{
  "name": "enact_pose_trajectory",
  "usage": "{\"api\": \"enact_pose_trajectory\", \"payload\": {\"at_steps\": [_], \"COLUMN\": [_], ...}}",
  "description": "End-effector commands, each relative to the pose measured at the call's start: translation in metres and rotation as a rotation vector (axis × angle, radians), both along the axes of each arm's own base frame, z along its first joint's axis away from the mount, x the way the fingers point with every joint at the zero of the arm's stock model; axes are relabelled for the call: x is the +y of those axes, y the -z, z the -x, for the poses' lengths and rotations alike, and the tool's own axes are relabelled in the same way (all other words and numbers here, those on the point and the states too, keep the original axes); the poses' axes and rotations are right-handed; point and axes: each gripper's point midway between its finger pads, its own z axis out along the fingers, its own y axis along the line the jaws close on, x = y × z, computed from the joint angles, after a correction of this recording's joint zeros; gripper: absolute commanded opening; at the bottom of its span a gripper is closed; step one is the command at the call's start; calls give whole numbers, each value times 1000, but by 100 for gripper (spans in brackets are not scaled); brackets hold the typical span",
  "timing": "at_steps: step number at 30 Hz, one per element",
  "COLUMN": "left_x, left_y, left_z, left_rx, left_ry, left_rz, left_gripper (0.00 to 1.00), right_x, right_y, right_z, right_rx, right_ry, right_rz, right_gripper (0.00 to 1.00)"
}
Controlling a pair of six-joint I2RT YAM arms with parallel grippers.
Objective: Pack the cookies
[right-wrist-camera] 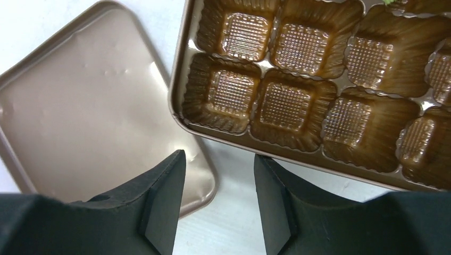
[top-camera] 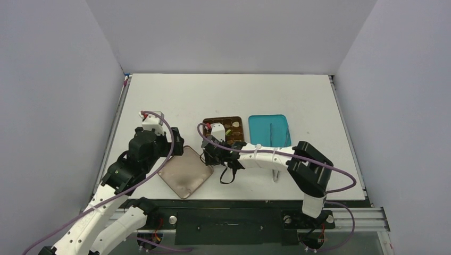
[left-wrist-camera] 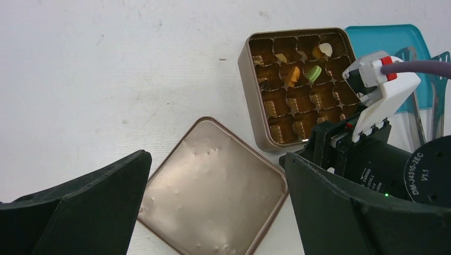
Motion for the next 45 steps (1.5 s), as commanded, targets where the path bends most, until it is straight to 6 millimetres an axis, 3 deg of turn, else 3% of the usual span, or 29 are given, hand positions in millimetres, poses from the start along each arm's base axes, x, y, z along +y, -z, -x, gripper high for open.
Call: {"api": "enact_pose_trajectory", "payload": {"at_steps": [1,9,12,19,24,30,38,45], "left_x": [13,16,17,22,32,45,52,50], "left_y": [-15,-16,-16,-20,-26,-39,-49,-48], "left_z": [-3,-3,-3,-3,0,5,11,10], "left_rx": [-52,-63,-64,-77,-108,-167,-228,-221], "left_ry": [-73,-92,-95,-119,-167,-224,-244,-235], "left_rz": [15,14,13,15,25,51,88,84], "left_gripper": [97,97,97,97,97,97,97,97], "right_x": [5,-4,-2,15,31,41,37,28], "right_y": [-10,-8,-9,-9,0,14,29,37], "right_z": [-27,-61,-64,-40,-18,-7,-5,-2], "right_rx": [-35,-51,-57,-49,-35,-18,-8,-26], "right_ry": [20,47,35,-60,-121,-150,-152,-159], "right_rz": [-19,7,14,4,5,18,73,161], "right_gripper": [46,46,46,46,46,45,39,28]}}
